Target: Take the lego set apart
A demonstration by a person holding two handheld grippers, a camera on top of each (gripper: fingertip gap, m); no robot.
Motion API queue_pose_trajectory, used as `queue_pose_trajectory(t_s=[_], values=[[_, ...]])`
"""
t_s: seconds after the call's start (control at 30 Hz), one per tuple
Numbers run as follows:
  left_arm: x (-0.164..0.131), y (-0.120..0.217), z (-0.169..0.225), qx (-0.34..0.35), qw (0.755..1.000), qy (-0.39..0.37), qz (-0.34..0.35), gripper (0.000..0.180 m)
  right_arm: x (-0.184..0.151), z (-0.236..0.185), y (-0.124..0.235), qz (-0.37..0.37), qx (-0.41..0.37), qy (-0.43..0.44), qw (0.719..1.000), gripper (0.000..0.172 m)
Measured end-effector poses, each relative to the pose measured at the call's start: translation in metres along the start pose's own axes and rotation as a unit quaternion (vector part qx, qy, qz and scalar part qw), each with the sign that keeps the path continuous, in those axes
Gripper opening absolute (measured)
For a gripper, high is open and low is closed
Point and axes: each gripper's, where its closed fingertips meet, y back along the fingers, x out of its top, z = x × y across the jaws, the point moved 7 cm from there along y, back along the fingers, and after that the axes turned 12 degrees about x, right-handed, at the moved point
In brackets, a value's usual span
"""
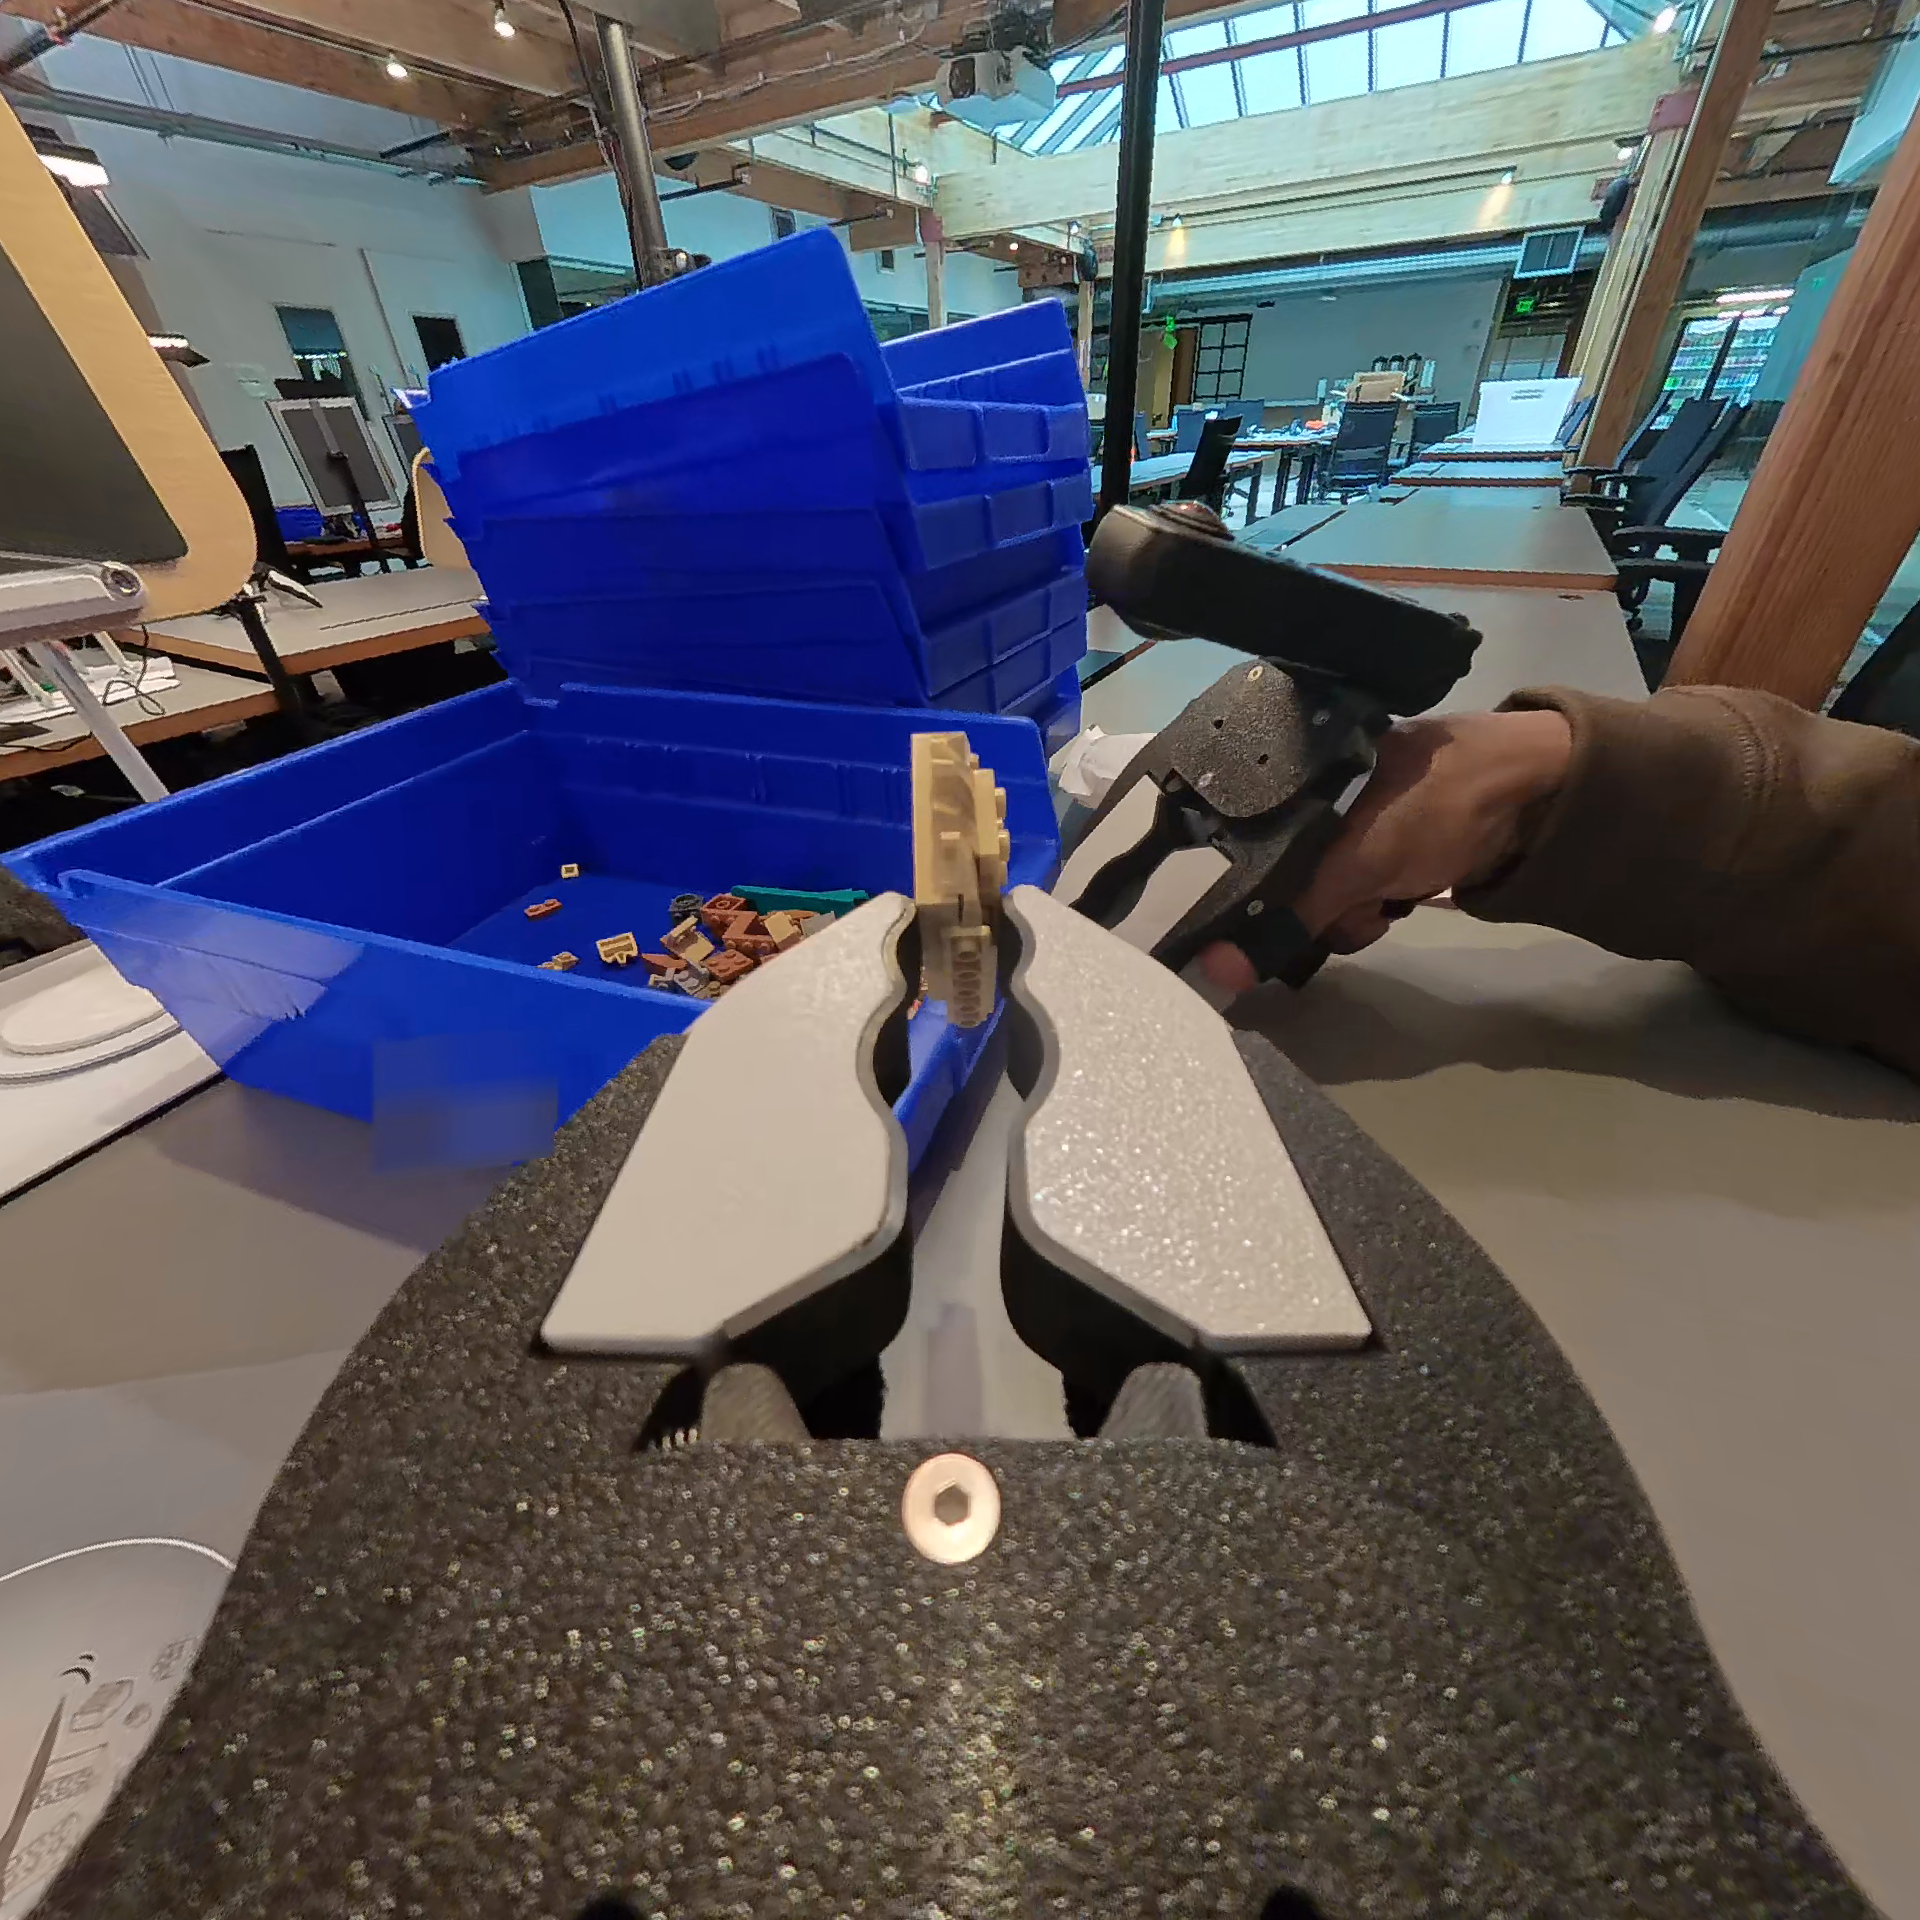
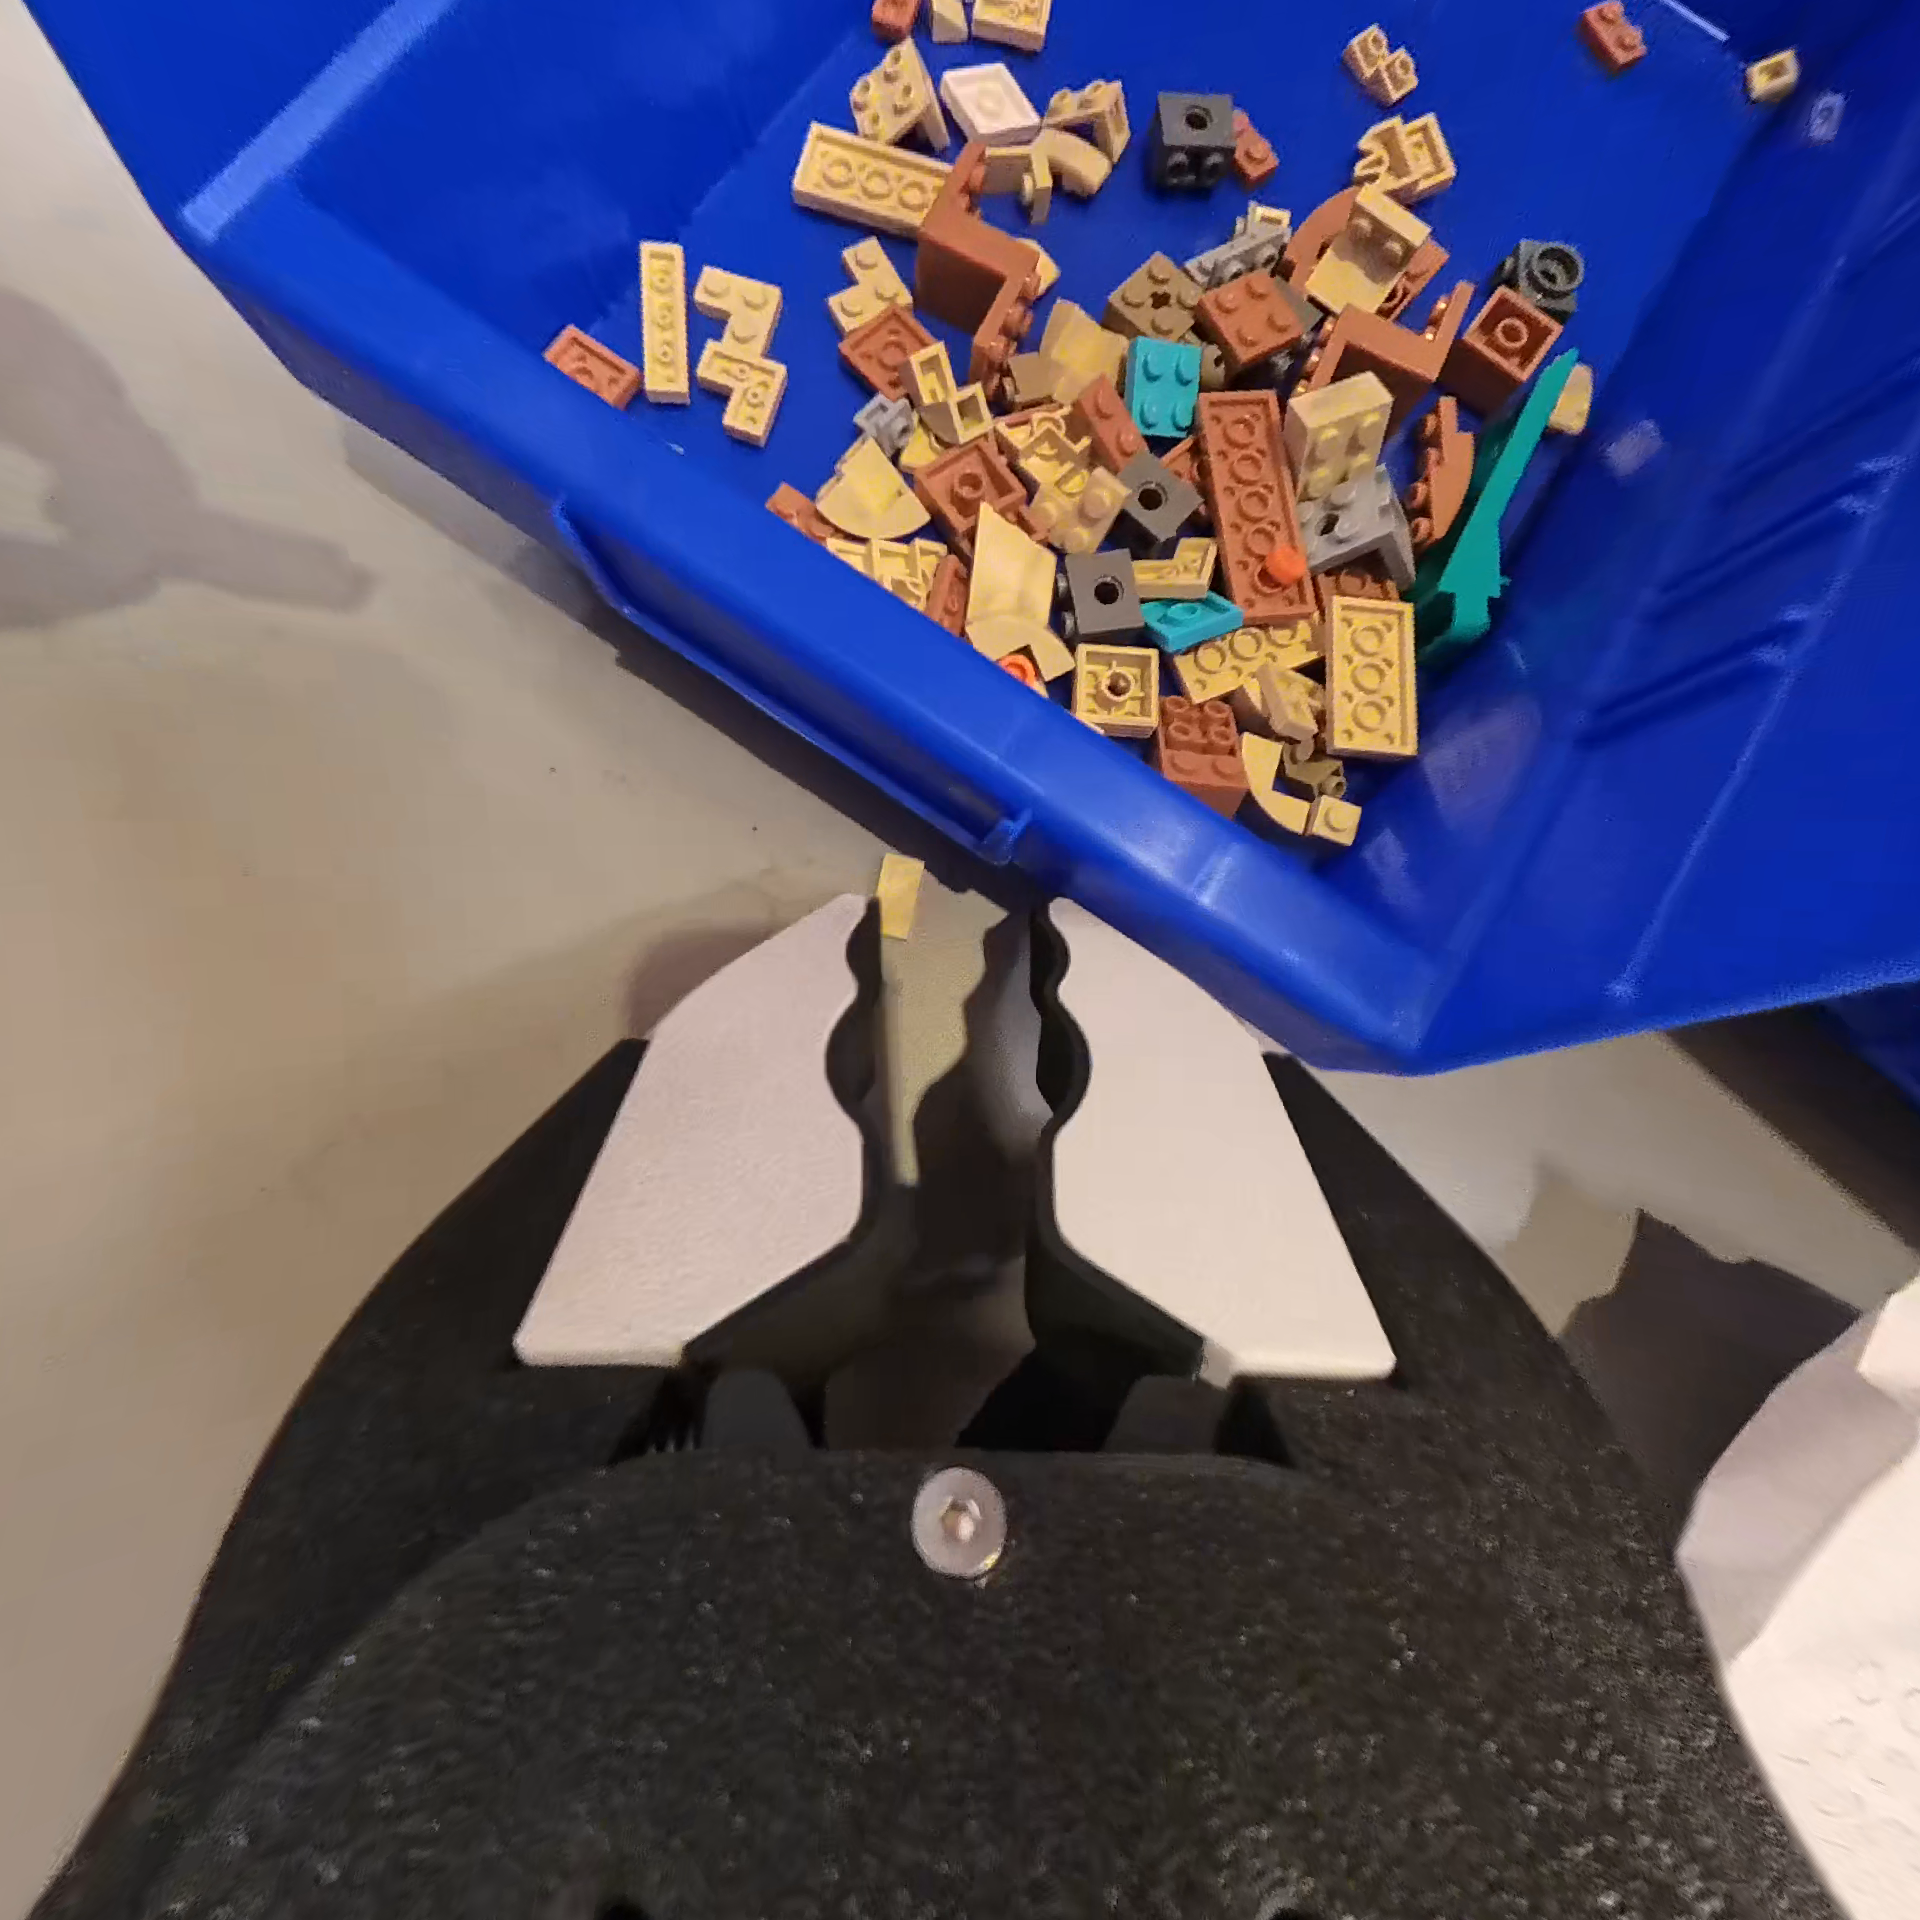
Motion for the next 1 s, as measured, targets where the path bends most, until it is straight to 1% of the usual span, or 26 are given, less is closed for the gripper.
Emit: queue_pose_trajectory(t_s=[0.13,0.23,0.3,0.37,0.47,0.63,0.7,0.8,0.87,0.93,1.0], values=[[0.000,0.000,0.002,-0.003,1.000,-0.003,0.000,0.013,0.000,0.002,0.000,0.014,0.025,-0.033,0.999,0.029],[0.002,0.001,0.002,-0.001,1.000,-0.006,0.003,0.013,-0.001,-0.002,-0.004,0.004,0.016,-0.026,1.000,0.033],[0.003,0.001,0.001,0.001,1.000,-0.003,0.006,0.013,0.000,-0.006,-0.006,-0.001,0.012,-0.020,1.000,0.034],[0.004,0.002,0.000,0.002,1.000,-0.002,0.008,0.013,0.000,-0.008,-0.008,-0.017,-0.015,-0.007,1.000,0.027],[0.004,0.002,0.001,0.001,1.000,-0.002,0.009,0.013,0.003,-0.011,-0.011,-0.032,-0.029,-0.001,0.999,0.008],[0.006,0.003,0.000,0.003,1.000,-0.001,0.016,0.013,0.007,-0.013,-0.013,-0.059,-0.045,0.005,0.997,0.007],[0.008,0.004,-0.001,0.004,1.000,0.003,0.020,0.013,0.005,-0.015,-0.012,-0.051,-0.028,0.003,0.998,0.006],[0.009,0.005,-0.003,0.007,1.000,0.006,0.023,0.013,0.005,-0.021,-0.001,-0.025,0.014,0.000,1.000,0.007],[0.010,0.006,-0.004,0.007,1.000,0.008,0.025,0.013,0.013,-0.029,0.015,0.014,0.046,0.008,0.999,0.007],[0.010,0.005,-0.004,0.008,1.000,0.010,0.026,0.013,0.032,-0.036,0.033,0.075,0.081,0.016,0.994,0.007],[0.009,0.005,-0.004,0.007,1.000,0.011,0.024,0.013,0.055,-0.030,0.047,0.137,0.064,0.008,0.988,0.007]])
